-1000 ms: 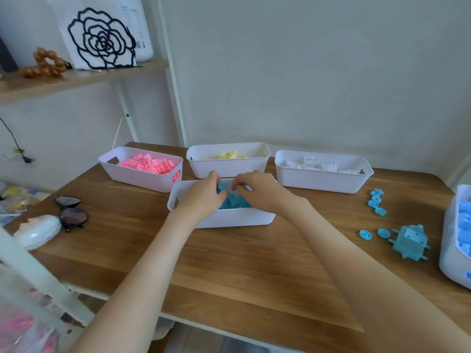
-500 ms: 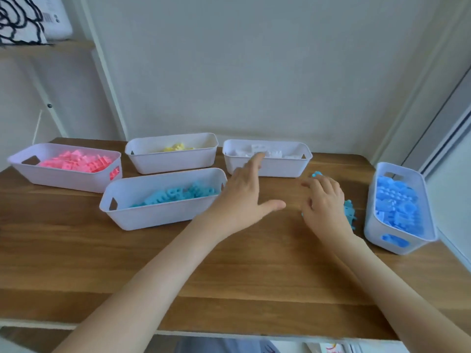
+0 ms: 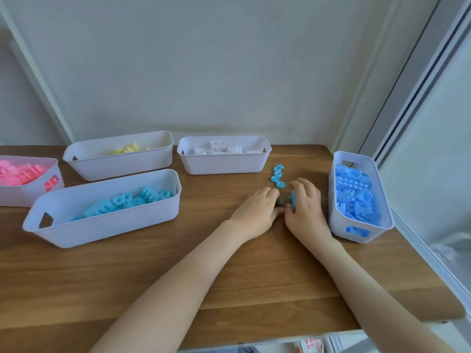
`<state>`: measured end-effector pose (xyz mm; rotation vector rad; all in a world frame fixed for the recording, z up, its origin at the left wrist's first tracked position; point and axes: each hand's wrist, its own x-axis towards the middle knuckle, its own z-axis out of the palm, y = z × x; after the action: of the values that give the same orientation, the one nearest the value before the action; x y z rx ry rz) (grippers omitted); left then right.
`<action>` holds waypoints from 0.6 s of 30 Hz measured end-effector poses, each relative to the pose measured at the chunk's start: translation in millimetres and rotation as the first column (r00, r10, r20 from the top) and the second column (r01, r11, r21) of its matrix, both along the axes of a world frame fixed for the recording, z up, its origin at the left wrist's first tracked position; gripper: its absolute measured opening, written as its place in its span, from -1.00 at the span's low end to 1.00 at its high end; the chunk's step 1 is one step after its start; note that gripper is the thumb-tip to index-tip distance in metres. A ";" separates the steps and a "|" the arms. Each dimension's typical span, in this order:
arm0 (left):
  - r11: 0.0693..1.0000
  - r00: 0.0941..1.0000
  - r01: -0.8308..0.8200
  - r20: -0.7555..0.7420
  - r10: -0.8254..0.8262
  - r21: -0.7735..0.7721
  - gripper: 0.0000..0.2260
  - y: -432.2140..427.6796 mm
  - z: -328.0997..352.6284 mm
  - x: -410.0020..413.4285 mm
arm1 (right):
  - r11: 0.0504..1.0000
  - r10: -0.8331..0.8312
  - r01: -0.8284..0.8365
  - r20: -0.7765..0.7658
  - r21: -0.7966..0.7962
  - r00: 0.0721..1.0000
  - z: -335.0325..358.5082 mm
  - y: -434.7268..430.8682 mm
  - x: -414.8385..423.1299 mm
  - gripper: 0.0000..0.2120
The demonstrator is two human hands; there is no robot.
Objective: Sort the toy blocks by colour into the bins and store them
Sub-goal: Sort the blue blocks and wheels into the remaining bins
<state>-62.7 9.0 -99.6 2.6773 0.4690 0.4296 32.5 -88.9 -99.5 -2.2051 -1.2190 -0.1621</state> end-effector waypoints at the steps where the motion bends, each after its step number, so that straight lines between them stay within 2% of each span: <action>1: 1.000 1.000 -0.022 -0.003 0.022 0.014 -0.85 -0.1 1.1 0.0 | 0.999 -0.008 0.012 -0.085 0.043 0.996 2.9 -2.1 -0.1 -0.49; 4: 0.985 0.994 -0.103 -0.011 0.105 0.139 -0.82 -3.9 0.3 -0.1 | 0.994 -0.084 0.099 -0.278 0.040 0.957 7.1 -5.3 -0.3 -0.43; 6: 0.968 0.988 -0.153 0.009 0.154 0.199 -0.81 -6.3 -0.5 -0.2 | 0.992 -0.117 0.127 -0.338 0.006 0.934 6.7 -4.6 -0.4 -0.44; 9: 0.959 0.974 -0.227 0.036 0.224 0.169 -0.82 -8.0 0.9 -3.0 | 0.992 -0.123 0.122 -0.243 -0.019 0.962 5.1 -2.7 -1.6 -0.49; 12: 0.957 0.966 -0.258 0.015 0.258 0.131 -0.70 -9.6 3.4 -4.5 | 0.998 -0.055 0.053 -0.201 -0.014 0.978 1.7 -2.6 -4.8 -0.52; 15: 0.953 0.966 -0.248 -0.037 0.258 0.177 -0.75 -12.1 6.1 -3.3 | 1.000 -0.027 0.025 -0.164 -0.019 0.986 1.9 -3.7 -6.9 -0.54; 18: 0.950 0.956 -0.256 -0.096 0.276 0.178 -0.77 -13.3 10.2 -8.5 | 1.000 0.001 -0.005 -0.196 -0.021 0.981 5.6 -5.5 -7.9 -0.53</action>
<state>-71.2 -4.3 -89.5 2.8190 0.8740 0.3985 24.6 -94.4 -93.9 -2.1798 -1.1196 0.0686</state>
